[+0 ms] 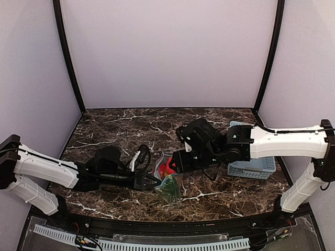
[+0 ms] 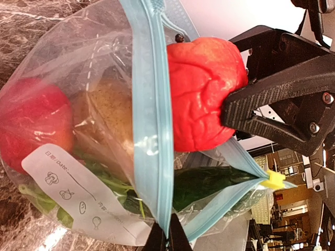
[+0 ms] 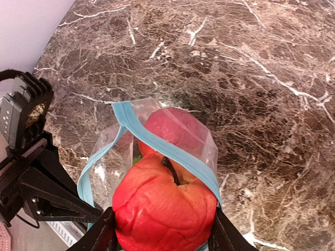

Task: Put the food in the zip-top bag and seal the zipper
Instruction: Place the zipper food storage bag at the center of the board, then place the fake fruit in the zipper food storage bag.

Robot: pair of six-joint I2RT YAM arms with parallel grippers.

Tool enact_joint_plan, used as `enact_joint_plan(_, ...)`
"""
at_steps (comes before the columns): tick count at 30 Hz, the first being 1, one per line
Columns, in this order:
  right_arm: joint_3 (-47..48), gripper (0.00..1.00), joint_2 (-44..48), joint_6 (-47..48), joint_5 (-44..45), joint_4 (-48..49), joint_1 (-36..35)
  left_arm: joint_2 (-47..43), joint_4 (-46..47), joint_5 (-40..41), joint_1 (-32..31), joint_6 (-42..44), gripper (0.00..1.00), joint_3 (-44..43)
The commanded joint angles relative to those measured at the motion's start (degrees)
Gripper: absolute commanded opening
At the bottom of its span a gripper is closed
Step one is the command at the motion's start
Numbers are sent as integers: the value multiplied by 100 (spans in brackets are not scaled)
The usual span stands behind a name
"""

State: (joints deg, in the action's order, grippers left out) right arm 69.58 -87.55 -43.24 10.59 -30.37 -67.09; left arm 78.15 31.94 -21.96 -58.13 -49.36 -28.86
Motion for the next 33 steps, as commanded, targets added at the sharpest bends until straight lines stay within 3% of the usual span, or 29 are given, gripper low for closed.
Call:
enact_joint_plan(1, 12, 39, -155, -24, -267, 377, -121, -636, -337, 285, -6, 35, 1, 271)
enact_joint_plan(8, 268, 39, -219, 179, -292, 438, -151, -1308, -1046, 677, 3, 208, 1, 310)
enact_joint_plan(22, 758, 40, -1120, 359, -881, 1055, -155, -1392, -1306, 802, 3, 120, 1, 323)
enact_joint_plan(28, 957, 48, -1536, 300, -508, 879, -153, -1389, -1320, 787, -2, 113, 1, 304)
enact_joint_plan(33, 1103, 61, -1628, 262, -186, 486, -151, -1496, -1417, 856, 2, 117, 1, 298)
